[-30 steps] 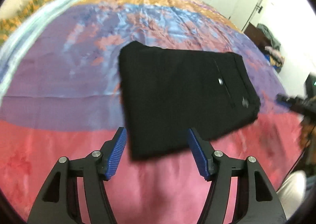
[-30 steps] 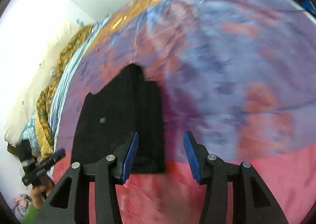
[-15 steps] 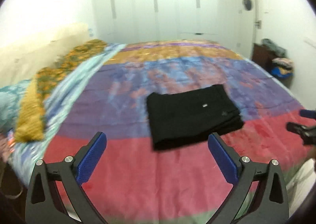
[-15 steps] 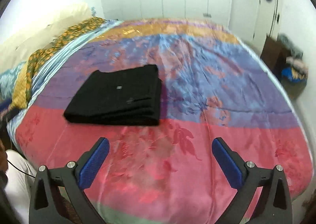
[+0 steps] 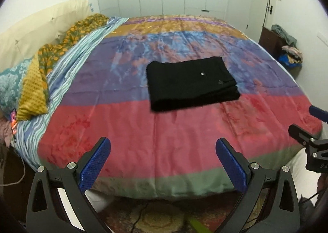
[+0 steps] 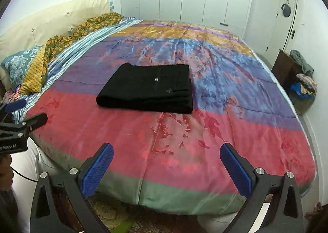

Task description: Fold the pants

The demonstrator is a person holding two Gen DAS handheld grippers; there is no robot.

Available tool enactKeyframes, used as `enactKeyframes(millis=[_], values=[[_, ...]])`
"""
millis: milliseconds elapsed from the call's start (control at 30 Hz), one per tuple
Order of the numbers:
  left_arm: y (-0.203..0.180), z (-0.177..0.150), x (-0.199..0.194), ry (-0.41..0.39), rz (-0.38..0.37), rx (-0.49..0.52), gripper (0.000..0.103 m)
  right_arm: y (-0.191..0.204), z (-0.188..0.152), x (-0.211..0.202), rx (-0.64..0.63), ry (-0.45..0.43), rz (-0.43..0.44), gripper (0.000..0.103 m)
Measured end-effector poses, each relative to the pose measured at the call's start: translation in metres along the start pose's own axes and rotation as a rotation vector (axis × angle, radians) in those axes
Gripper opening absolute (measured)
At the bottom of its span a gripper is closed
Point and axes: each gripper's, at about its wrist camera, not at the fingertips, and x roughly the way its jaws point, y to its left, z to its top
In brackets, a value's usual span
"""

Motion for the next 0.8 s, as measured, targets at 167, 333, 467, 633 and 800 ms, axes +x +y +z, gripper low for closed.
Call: enactKeyframes(millis=[167, 333, 467, 633, 800], values=[[-0.005, 0.000, -0.011, 0.006, 0.046, 0.017, 0.102, -0.001, -0.006, -0.021, 0.022, -0.004, -0.009, 0.103], [-0.006, 0.001, -0.020, -0.006, 0.054, 0.000, 0.102, 0.000, -0.010, -0.031, 0.021, -0.024, -0.051, 0.103], [-0.009, -0.001, -0.019, 0.005, 0.049, 0.005, 0.102, 0.001, -0.011, -0.035, 0.027, -0.028, -0.057, 0.103], [-0.009, -0.003, -0.015, 0.023, 0.038, 0.004, 0.102, 0.007, -0.010, -0.039, -0.002, -0.024, -0.060, 0.103], [-0.011, -0.004, -0.014, 0.025, 0.037, 0.013, 0.102, 0.013, -0.008, -0.040, -0.009, -0.026, -0.056, 0.103]])
